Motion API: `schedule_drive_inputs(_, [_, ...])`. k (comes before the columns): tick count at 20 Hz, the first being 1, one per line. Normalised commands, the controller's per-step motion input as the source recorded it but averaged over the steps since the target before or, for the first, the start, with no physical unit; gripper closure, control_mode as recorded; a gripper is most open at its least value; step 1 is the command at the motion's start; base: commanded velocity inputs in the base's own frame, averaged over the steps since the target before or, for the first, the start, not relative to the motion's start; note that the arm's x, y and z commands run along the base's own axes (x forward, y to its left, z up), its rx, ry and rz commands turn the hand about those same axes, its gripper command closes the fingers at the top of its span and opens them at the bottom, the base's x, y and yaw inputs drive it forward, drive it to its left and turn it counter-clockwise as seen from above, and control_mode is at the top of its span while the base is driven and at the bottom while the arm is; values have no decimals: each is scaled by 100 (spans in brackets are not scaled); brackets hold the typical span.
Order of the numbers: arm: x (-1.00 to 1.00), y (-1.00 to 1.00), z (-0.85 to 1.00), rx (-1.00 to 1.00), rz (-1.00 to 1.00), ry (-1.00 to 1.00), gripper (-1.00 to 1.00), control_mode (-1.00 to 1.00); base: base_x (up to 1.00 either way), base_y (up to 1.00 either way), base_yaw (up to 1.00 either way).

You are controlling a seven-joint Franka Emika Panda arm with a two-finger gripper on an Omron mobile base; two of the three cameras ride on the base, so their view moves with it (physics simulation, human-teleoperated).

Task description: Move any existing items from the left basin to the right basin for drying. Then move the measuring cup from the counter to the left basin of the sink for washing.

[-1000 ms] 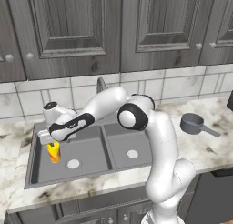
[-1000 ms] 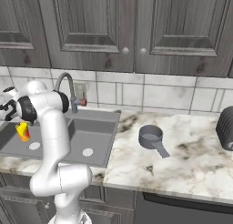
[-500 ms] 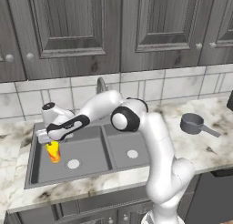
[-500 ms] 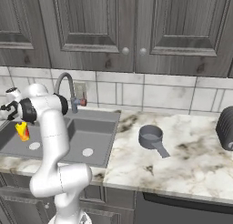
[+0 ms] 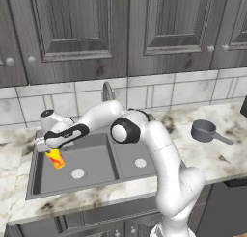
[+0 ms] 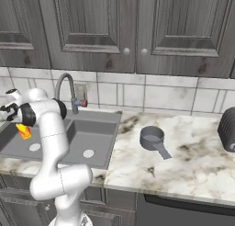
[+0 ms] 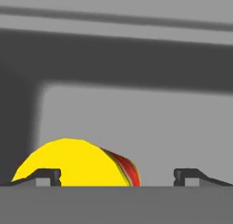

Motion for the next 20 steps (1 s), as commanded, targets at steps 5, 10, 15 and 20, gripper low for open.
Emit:
schedule_drive_inputs(5, [-11, 0, -16, 0, 0, 0, -100, -100, 0, 0, 0])
schedule_drive_inputs(10, [-29, -11, -22, 1, 0, 0, -100, -100, 0, 0, 0])
schedule_drive_inputs(15, [-37, -20, -24, 4, 0, 0, -100, -100, 0, 0, 0])
schedule_drive_inputs(20, [-21, -4, -26, 1, 0, 0, 100, -100, 0, 0, 0])
